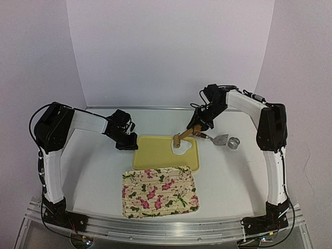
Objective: Roll out the dumpling wrappers from the dough
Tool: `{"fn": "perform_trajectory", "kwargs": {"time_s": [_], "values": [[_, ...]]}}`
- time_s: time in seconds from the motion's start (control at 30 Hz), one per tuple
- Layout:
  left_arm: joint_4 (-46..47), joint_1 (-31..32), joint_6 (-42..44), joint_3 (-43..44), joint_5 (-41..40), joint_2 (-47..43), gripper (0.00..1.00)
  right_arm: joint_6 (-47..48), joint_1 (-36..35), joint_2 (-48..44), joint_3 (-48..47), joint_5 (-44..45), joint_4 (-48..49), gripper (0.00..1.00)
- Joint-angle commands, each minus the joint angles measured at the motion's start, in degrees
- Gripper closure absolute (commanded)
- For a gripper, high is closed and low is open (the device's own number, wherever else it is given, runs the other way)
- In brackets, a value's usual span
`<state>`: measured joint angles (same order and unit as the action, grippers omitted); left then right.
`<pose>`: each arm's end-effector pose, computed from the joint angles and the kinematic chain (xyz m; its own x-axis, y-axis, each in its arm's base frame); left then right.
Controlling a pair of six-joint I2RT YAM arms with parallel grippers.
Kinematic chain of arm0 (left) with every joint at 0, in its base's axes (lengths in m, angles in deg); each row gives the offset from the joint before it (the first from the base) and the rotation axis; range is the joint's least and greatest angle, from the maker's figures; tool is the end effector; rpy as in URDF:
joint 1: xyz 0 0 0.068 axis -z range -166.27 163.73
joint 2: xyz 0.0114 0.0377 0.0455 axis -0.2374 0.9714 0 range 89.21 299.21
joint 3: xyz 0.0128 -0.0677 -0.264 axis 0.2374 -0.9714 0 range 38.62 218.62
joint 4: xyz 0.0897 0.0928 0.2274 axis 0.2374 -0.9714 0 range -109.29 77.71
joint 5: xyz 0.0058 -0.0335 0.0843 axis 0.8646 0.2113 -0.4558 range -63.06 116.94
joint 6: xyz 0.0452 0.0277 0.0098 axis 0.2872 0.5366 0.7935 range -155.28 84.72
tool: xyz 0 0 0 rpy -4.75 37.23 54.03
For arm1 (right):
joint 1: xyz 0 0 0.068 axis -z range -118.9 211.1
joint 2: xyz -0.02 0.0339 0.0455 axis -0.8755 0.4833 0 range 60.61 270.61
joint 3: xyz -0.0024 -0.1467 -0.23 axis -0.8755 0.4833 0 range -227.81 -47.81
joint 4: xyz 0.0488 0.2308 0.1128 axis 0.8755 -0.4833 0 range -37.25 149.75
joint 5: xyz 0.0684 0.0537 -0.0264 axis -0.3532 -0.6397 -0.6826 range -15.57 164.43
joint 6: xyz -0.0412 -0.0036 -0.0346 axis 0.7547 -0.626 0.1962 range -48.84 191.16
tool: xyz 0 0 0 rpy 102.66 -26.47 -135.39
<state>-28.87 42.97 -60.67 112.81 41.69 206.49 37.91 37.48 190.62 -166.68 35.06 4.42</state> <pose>0.3584 -0.2109 0.1310 -0.9310 0.0460 -0.3620 0.2052 0.8864 -0.4150 0.4328 0.2140 0.2342 -0.9996 0.0255 -0.0150 0.0075 0.7090 0.7052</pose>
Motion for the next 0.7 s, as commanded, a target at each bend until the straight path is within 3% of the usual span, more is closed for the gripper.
{"fn": "perform_trajectory", "kwargs": {"time_s": [0.0, 0.43, 0.67], "values": [[-3.45, 1.13, 0.21, -2.44, 0.11, 0.26, 1.0, 0.11, 0.27, 1.5, -1.64, -2.68, 0.92, 1.0], [-3.05, 1.09, -0.44, -3.15, -0.74, 0.73, 1.0, 2.75, 5.57, -3.53, 14.79, 2.3, 0.78, 1.0], [-3.16, 1.09, 0.08, -2.66, -0.33, 1.3, 1.0, 4.07, 6.74, -3.46, 18.4, 3.16, 0.78, 1.0]]}}
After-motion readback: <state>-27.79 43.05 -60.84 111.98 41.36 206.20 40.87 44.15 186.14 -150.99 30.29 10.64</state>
